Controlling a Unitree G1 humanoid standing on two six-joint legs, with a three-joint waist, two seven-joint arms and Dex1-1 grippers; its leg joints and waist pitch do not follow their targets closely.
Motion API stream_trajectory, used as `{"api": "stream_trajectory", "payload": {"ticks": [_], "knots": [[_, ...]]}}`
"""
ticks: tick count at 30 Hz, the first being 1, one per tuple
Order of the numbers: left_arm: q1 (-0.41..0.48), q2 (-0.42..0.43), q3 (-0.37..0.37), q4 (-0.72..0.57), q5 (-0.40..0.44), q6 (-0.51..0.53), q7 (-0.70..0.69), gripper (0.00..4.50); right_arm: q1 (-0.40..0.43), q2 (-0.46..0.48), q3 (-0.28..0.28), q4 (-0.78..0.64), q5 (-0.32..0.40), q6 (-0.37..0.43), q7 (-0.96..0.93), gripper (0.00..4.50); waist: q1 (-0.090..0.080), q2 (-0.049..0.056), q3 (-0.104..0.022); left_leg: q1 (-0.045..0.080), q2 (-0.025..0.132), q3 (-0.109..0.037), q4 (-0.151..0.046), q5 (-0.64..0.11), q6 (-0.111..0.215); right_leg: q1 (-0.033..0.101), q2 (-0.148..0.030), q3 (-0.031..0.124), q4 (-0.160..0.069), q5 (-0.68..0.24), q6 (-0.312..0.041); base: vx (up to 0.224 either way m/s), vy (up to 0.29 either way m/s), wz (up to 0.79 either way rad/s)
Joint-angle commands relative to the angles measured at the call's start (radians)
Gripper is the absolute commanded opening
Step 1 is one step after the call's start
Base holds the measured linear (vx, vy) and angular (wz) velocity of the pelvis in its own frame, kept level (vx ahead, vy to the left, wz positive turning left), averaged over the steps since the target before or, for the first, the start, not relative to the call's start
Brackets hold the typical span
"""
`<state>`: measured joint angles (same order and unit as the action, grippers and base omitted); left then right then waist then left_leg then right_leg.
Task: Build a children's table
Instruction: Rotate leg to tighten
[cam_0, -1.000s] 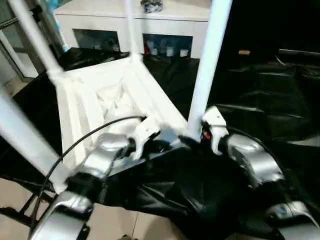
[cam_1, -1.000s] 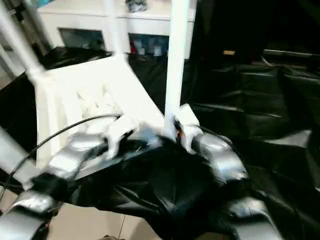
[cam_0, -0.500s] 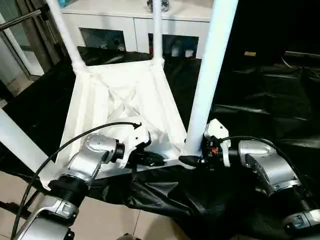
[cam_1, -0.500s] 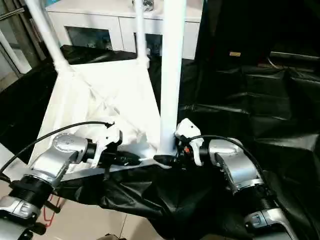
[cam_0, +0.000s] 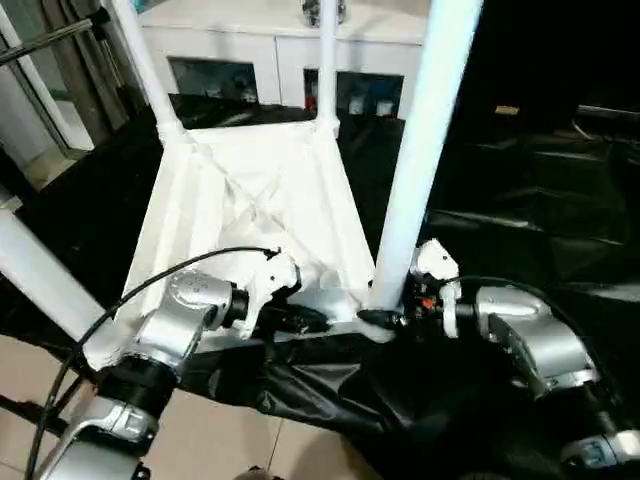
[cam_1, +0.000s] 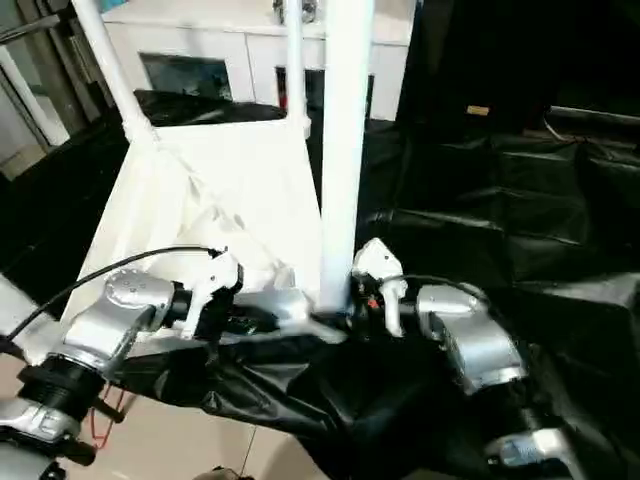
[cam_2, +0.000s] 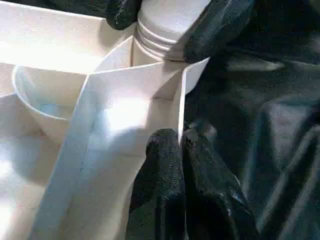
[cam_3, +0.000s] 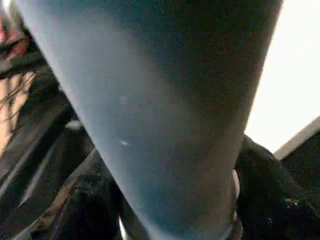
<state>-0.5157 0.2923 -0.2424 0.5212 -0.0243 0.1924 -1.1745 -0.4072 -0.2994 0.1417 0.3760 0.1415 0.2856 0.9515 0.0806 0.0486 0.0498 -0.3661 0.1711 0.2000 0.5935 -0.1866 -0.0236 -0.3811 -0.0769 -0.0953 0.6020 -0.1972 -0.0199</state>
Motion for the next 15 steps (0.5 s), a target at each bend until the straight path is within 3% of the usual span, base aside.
{"api": "stream_trajectory", "payload": {"ticks": [1, 3, 4, 7, 9, 10, 12, 13, 15], "knots": [[-0.068, -0.099, -0.009, 0.029, 0.005, -0.005, 0.139, 0.0, -0.034, 0.095, 0.06, 0.068, -0.055, -0.003, -0.136, 2.67, -0.011, -0.014, -0.052, 0.019, 0.068, -0.039, -0.072, -0.254, 0.009, 0.029, -0.095, 0.063, -0.099, -0.4, -0.169, 0.0, 0.0, 0.0], [-0.102, -0.139, 0.007, 0.078, 0.025, -0.005, 0.243, 0.0, -0.056, 0.145, 0.027, 0.125, -0.057, 0.004, -0.241, 2.65, -0.021, -0.015, -0.053, 0.024, 0.066, -0.042, -0.074, -0.277, -0.008, 0.028, -0.094, 0.061, -0.103, -0.423, -0.155, 0.0, 0.0, 0.0], [-0.102, -0.139, 0.007, 0.078, 0.025, -0.005, 0.243, 0.0, -0.056, 0.145, 0.027, 0.125, -0.057, 0.004, -0.241, 2.65, -0.025, -0.015, -0.052, 0.023, 0.066, -0.041, -0.074, -0.278, -0.007, 0.028, -0.093, 0.063, -0.102, -0.417, -0.156, 0.0, 0.0, 0.0], [-0.156, -0.229, 0.041, 0.147, 0.043, 0.008, 0.436, 0.0, -0.104, 0.254, -0.044, 0.216, -0.06, 0.024, -0.476, 2.64, -0.033, -0.014, -0.059, 0.014, 0.067, -0.043, -0.075, -0.24, -0.004, 0.035, -0.092, 0.063, -0.093, -0.337, -0.169, 0.0, 0.0, 0.0], [-0.161, -0.255, 0.044, 0.149, 0.044, 0.01, 0.467, 0.0, -0.122, 0.283, -0.059, 0.242, -0.069, 0.019, -0.55, 2.64, -0.033, -0.011, -0.063, 0.011, 0.064, -0.039, -0.069, -0.201, 0.016, 0.038, -0.093, 0.065, -0.086, -0.251, -0.188, 0.0, 0.0, 0.0], [-0.161, -0.258, 0.044, 0.149, 0.044, 0.011, 0.471, 0.0, -0.124, 0.286, -0.061, 0.245, -0.071, 0.018, -0.559, 2.64, -0.033, -0.011, -0.063, 0.011, 0.064, -0.039, -0.069, -0.201, 0.016, 0.038, -0.093, 0.065, -0.086, -0.251, -0.188, 0.0, 0.0, 0.0], [-0.155, -0.277, 0.034, 0.141, 0.054, 0.0, 0.468, 0.0, -0.143, 0.307, -0.078, 0.27, -0.067, -0.018, -0.585, 2.64, -0.034, -0.014, -0.067, 0.006, 0.06, -0.034, -0.063, -0.148, 0.053, 0.042, -0.092, 0.064, -0.081, -0.183, -0.203, 0.0, 0.0, 0.0], [-0.154, -0.278, 0.031, 0.14, 0.057, -0.003, 0.464, 0.0, -0.147, 0.311, -0.086, 0.275, -0.061, -0.022, -0.583, 3.19, -0.035, -0.013, -0.068, 0.004, 0.059, -0.033, -0.062, -0.141, 0.06, 0.043, -0.093, 0.065, -0.08, -0.172, -0.207, 0.0, 0.0, 0.0], [-0.144, -0.278, 0.025, 0.131, 0.058, -0.009, 0.442, 0.0, -0.152, 0.32, -0.111, 0.273, -0.031, -0.02, -0.558, 3.33, -0.034, -0.012, -0.067, 0.004, 0.061, -0.034, -0.063, -0.126, 0.079, 0.044, -0.091, 0.062, -0.078, -0.158, -0.211, 0.0, 0.0, 0.0]]}}
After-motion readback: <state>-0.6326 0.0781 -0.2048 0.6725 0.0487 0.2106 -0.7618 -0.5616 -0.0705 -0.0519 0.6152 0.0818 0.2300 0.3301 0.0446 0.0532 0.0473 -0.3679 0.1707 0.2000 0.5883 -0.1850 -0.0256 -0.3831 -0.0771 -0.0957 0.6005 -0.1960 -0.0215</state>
